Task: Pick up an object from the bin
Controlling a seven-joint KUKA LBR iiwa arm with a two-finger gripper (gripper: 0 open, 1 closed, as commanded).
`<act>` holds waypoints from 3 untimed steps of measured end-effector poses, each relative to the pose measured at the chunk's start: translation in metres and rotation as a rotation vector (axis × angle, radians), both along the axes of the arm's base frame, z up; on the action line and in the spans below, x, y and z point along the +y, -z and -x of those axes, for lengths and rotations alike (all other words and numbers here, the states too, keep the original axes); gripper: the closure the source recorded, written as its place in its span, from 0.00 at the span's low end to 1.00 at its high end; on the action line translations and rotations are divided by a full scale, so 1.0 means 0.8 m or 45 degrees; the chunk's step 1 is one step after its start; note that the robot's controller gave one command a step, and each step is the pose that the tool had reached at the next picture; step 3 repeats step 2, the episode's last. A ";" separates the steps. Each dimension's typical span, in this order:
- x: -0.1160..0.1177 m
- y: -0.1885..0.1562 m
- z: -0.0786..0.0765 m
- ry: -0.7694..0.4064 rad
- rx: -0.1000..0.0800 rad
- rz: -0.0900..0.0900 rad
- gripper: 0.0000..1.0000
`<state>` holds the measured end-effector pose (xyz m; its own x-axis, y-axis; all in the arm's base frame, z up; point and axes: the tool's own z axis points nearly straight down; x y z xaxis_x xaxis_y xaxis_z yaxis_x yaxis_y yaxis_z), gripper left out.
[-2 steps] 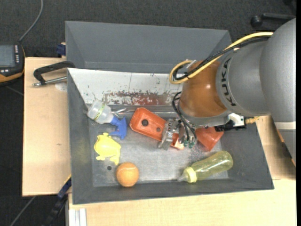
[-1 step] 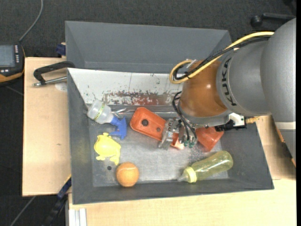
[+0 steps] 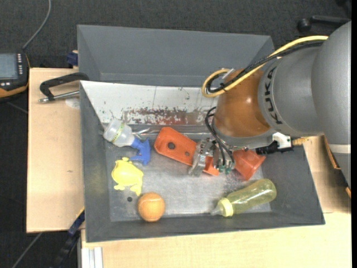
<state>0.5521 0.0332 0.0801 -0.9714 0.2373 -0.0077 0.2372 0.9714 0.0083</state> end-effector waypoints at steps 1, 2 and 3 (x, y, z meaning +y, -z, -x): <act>0.000 -0.020 0.001 0.000 0.005 0.000 1.00; 0.000 -0.044 0.001 0.000 0.004 -0.001 1.00; 0.000 -0.044 0.001 0.000 0.004 -0.001 1.00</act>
Offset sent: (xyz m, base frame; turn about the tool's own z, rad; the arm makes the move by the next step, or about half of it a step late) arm 0.0002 -0.0001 0.0167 0.0000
